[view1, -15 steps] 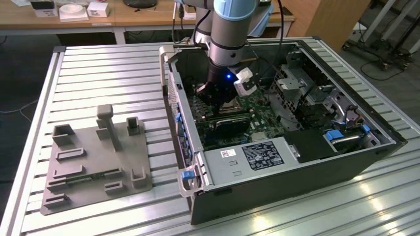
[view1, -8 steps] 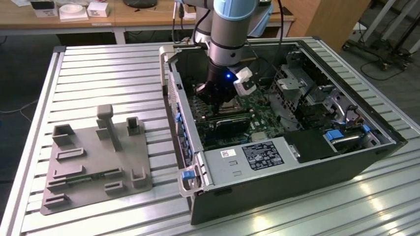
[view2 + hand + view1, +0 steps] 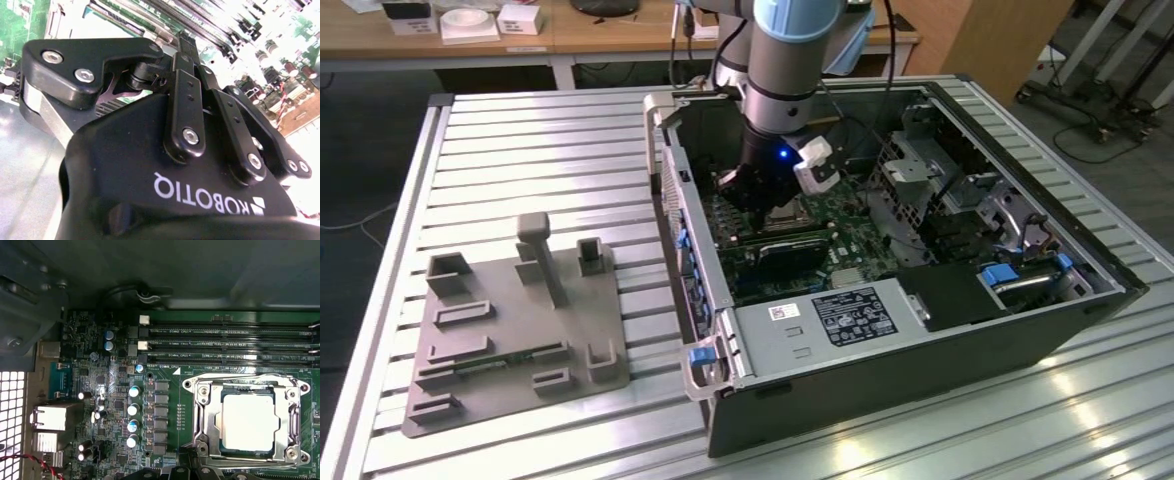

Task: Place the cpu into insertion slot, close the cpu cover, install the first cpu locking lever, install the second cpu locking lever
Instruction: 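Install the second cpu locking lever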

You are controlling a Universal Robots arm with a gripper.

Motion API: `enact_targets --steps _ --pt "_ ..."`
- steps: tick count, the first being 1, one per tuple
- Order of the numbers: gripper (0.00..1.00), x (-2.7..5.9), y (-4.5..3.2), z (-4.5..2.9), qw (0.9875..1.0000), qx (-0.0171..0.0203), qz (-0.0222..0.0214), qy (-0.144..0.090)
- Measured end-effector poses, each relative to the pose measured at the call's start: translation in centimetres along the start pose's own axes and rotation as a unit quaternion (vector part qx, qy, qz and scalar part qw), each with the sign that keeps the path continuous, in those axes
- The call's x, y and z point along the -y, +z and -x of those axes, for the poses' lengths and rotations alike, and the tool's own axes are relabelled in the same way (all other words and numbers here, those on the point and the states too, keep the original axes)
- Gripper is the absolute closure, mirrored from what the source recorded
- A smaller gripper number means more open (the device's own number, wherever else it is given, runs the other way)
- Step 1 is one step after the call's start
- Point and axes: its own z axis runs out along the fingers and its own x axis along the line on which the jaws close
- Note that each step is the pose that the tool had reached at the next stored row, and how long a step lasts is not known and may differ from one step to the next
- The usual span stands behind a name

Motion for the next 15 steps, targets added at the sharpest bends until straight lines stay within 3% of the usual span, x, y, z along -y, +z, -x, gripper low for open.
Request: enact_targets --steps 6,15 --pt "0.9 -0.14 0.23 0.01 1.0 0.0001 0.0024 -0.001" --pt "0.9 0.12 0.43 -0.01 1.0 0.0 0.0026 -0.001"
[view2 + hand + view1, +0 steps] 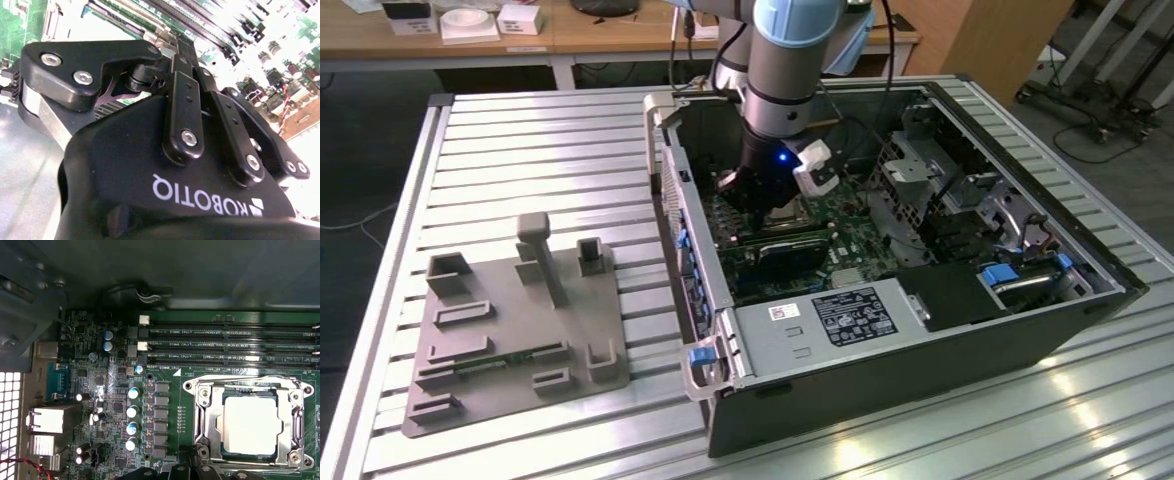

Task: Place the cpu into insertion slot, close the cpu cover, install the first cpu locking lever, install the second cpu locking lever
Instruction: 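Install the second cpu locking lever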

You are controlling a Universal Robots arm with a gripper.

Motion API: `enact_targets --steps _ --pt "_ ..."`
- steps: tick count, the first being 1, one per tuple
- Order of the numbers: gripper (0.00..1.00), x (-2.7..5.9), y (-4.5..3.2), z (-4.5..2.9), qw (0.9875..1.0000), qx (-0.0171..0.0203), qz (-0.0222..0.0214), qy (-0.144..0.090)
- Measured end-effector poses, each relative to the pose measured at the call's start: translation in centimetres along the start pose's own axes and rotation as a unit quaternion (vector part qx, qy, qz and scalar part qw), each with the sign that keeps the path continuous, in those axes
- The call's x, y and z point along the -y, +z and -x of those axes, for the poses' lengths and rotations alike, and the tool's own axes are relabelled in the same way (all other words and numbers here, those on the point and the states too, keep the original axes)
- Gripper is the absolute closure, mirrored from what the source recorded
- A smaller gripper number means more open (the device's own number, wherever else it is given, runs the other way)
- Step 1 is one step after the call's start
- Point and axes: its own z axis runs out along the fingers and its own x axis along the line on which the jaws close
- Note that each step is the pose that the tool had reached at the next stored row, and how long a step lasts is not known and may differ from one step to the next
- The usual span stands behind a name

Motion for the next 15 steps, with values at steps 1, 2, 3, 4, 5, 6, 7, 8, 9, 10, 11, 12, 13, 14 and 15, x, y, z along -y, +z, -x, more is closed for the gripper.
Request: enact_targets --steps 1,2,3,4,5,6,7,8,9,10,11,12,13,14,15 --pt "0.9 0.06 0.01 0.0 1.0 0.0 0.0001 0.0" --pt "0.9 0.12 0.01 0.0 1.0 0.0001 0.0 0.0" --pt "0.9 0.16 0.01 0.0 1.0 0.0001 0.0001 0.0" --pt "0.9 0.17 0.01 0.0 1.0 0.0001 -0.0004 0.0" --pt "0.9 0.17 0.0 0.01 1.0 0.0001 -0.0016 0.0" --pt "0.9 0.17 -0.03 0.01 1.0 0.0002 -0.0033 0.0" --pt "0.9 0.19 -0.11 0.01 1.0 0.0003 -0.0047 0.0" --pt "0.9 0.18 -0.22 0.02 1.0 0.0003 -0.0049 0.0" --pt "0.9 0.17 -0.41 0.02 1.0 0.0001 -0.005 0.0" --pt "0.9 0.17 -0.61 0.01 1.0 0.0 -0.005 0.0" --pt "0.9 0.17 -0.81 0.01 1.0 0.0 -0.005 0.0" --pt "0.9 0.16 -1.01 0.01 1.0 0.0 -0.0051 0.0" --pt "0.9 0.16 -1.19 0.01 1.0 0.0 -0.0051 0.0" --pt "0.9 0.15 -1.36 0.01 1.0 0.0 -0.0051 0.0" --pt "0.9 0.15 -1.54 0.01 1.0 -0.0001 -0.0051 0.0"
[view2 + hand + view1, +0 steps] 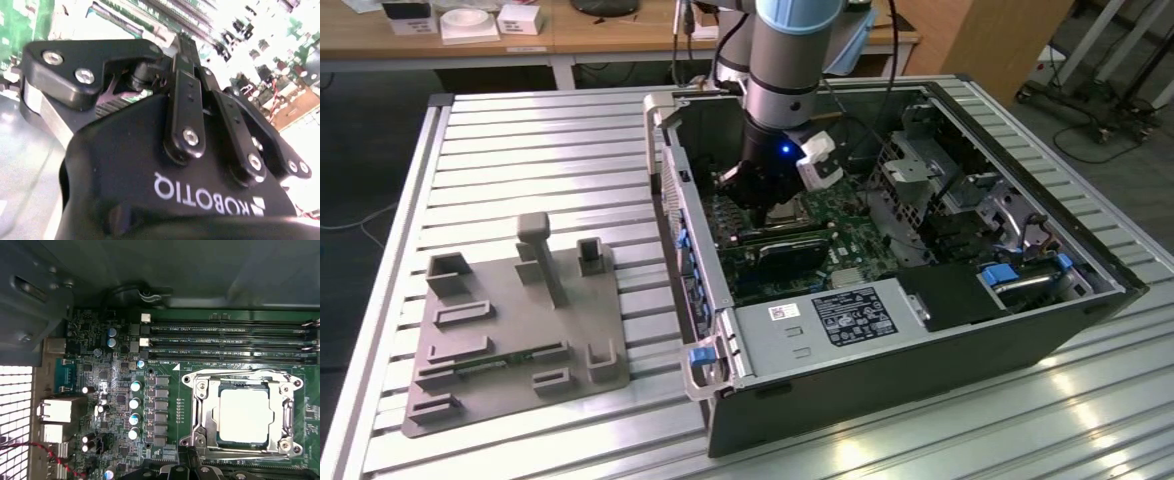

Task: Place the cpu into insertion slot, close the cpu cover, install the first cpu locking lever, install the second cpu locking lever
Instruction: 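Install the second cpu locking lever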

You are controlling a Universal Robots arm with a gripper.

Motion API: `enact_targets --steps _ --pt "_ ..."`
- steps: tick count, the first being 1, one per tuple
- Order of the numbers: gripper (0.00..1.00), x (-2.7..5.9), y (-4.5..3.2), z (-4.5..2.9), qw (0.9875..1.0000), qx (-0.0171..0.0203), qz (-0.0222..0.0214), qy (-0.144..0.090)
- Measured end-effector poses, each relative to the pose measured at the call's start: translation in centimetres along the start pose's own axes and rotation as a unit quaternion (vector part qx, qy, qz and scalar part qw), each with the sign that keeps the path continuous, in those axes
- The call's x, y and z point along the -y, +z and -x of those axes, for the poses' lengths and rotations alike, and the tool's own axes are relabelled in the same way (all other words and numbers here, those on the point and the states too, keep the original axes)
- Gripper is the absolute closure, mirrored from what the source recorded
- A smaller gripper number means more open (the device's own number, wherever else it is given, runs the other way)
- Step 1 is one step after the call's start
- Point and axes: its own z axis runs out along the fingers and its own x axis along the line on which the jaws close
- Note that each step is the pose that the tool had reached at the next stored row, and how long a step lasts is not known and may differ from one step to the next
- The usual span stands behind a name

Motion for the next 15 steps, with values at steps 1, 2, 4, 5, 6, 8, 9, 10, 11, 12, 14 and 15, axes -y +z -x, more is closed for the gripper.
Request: enact_targets --steps 1,2,4,5,6,8,9,10,11,12,14,15 --pt "0.9 0.0 -0.19 0.0 1.0 0.0 0.0 0.0" --pt "0.9 0.0 -0.42 0.0 1.0 0.0 0.0 0.0" --pt "0.9 -0.01 -0.92 0.0 1.0 0.0 0.0001 0.0" --pt "0.9 -0.01 -1.19 0.01 1.0 0.0 0.0 0.0" --pt "0.9 -0.02 -1.45 0.01 1.0 0.0 -0.0001 0.0" --pt "0.9 -0.02 -1.81 0.01 1.0 0.0 0.0 0.0" --pt "0.9 -0.03 -1.88 0.01 1.0 0.0 -0.0001 0.0" --pt "0.9 -0.03 -1.88 0.01 1.0 0.0 0.0001 0.0" --pt "0.9 -0.03 -1.88 0.01 1.0 0.0 0.0 0.0" --pt "0.9 -0.04 -1.88 0.01 1.0 0.0 0.0 0.0" --pt "0.9 -0.05 -1.89 0.01 1.0 0.0 0.0 0.0" --pt "0.9 -0.05 -1.89 0.01 1.0 0.0 0.0 0.0"
